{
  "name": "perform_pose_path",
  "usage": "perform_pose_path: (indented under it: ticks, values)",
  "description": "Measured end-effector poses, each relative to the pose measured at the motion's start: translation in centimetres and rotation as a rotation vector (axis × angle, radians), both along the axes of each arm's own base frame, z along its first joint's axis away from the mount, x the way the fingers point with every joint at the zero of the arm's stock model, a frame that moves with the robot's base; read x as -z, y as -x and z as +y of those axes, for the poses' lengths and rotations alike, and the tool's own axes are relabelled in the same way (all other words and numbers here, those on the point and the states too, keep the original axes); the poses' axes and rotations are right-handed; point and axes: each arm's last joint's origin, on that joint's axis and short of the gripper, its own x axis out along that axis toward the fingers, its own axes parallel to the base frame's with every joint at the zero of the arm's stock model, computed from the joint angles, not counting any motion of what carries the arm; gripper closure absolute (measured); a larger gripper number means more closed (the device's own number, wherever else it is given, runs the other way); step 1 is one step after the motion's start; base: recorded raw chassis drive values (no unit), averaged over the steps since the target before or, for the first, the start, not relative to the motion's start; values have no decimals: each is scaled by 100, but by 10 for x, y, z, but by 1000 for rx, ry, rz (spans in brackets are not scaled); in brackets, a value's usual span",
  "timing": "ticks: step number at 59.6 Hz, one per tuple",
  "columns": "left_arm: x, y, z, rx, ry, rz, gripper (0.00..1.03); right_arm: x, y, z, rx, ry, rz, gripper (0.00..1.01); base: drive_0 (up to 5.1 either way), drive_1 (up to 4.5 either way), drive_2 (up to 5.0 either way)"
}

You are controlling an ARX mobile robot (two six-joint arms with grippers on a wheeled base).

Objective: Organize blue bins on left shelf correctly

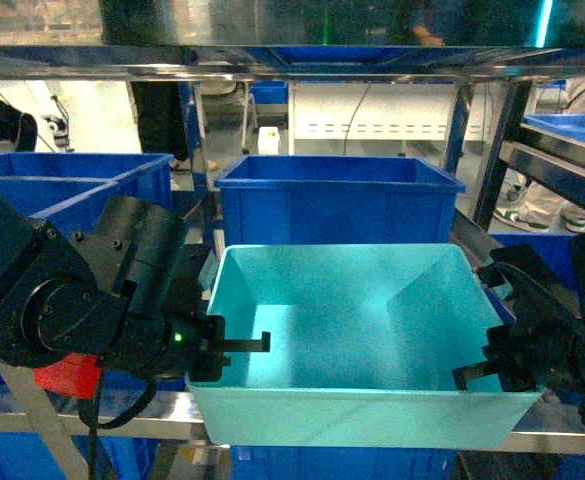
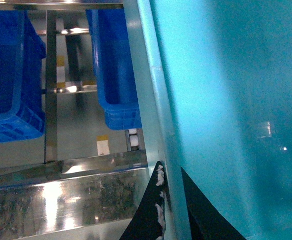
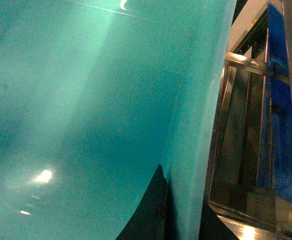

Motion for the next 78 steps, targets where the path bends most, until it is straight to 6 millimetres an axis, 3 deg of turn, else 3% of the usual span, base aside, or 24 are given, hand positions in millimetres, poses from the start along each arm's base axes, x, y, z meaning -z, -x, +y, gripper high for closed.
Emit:
perform_pose_path:
  ticks: [3,14,23,27,28,31,34,36,39,47,48,54,65,72,78]
  values:
    - [2,-2,1,8,-2,6,98,1,-4,1,-18,17,-16,91,0,0,0]
    - [-2,-9,5,68,34,-14,66,-4,-18,2,-47,41,-78,58,0,0,0]
    - [-9,-19,11,62,105,-81,33,-11,-25,2,-19,45,-161,25,0,0,0]
    - [-16,-25,16,49,126,-127,15,-18,-29,2,21,38,-238,7,0,0,0]
    - [-24,-27,17,52,142,-163,3,-26,-30,1,52,27,-296,2,0,0,0]
    - [-49,-11,17,57,159,-309,5,-46,-13,-1,120,-18,-438,3,0,0,0]
    - [-28,36,18,34,116,-319,5,-35,32,-4,142,-53,-473,3,0,0,0]
    - [-40,66,26,6,119,-404,5,-37,68,-7,134,-61,-470,3,0,0,0]
    - [-52,82,31,-9,135,-470,5,-37,90,-14,161,-54,-425,3,0,0,0]
    - [-63,124,49,-31,130,-479,5,-41,140,-29,189,-44,-345,3,0,0,0]
    - [-85,169,71,-85,99,-502,5,-79,189,-40,207,-79,-471,3,0,0,0]
    - [-102,183,75,-91,102,-532,5,-113,195,-45,230,-100,-628,3,0,0,0]
    - [-162,216,78,-157,122,-677,5,-187,225,-51,292,-137,-814,3,0,0,0]
    - [-184,240,84,-252,96,-747,5,-204,252,-50,310,-132,-826,3,0,0,0]
    - [-193,242,85,-266,106,-795,5,-207,256,-51,303,-134,-831,3,0,0,0]
